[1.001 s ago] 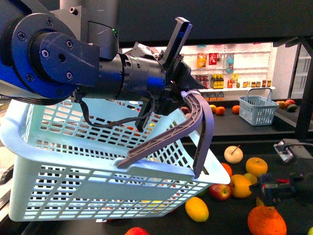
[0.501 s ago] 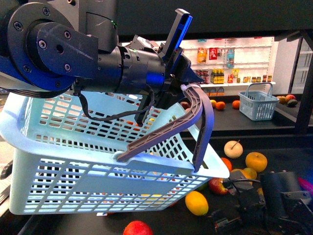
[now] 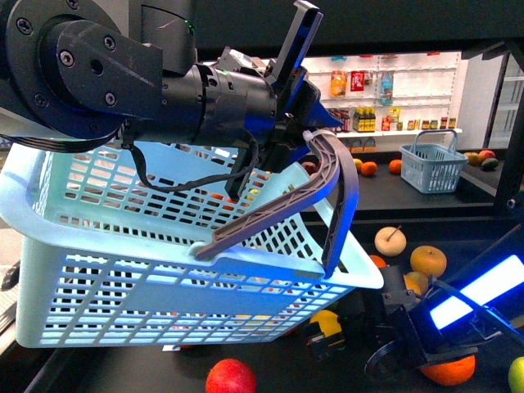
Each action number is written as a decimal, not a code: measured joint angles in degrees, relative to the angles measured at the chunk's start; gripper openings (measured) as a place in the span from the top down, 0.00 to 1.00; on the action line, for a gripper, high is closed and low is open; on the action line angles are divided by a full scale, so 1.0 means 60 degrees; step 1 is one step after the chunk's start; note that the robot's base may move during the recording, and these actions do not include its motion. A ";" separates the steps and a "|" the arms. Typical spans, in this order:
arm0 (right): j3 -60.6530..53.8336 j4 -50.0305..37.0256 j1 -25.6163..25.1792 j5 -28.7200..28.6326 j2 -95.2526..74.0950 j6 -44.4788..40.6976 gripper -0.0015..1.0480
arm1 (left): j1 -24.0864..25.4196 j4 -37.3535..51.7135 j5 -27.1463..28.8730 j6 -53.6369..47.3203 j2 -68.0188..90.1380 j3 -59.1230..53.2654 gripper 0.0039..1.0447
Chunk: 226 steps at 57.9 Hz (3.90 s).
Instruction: Pick lemon from shelf
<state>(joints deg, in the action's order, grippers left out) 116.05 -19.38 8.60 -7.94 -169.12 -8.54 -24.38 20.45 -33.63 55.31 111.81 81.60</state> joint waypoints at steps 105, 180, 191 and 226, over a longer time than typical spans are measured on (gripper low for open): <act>-0.5093 -0.1045 -0.2404 -0.0106 0.5013 0.1552 0.40 | 0.0004 0.0000 0.0007 0.0000 0.0000 0.0000 0.92; -0.9686 -0.2488 -0.0157 -0.2470 1.0222 0.9271 0.40 | 0.0000 0.0000 0.0004 0.0000 0.0000 0.0000 0.92; -0.9548 -0.2575 -0.0069 -0.2386 0.9868 0.9763 0.40 | 0.0000 0.0000 0.0004 0.0000 0.0000 0.0000 0.92; -0.9351 -0.2670 0.0193 -0.2401 0.9493 0.9967 0.10 | 0.0000 0.0000 0.0000 0.0004 0.0000 0.0000 0.92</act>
<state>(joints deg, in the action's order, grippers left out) 59.94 -35.40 9.76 -22.35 -112.16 51.27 -24.38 20.45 -33.63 55.33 111.81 81.60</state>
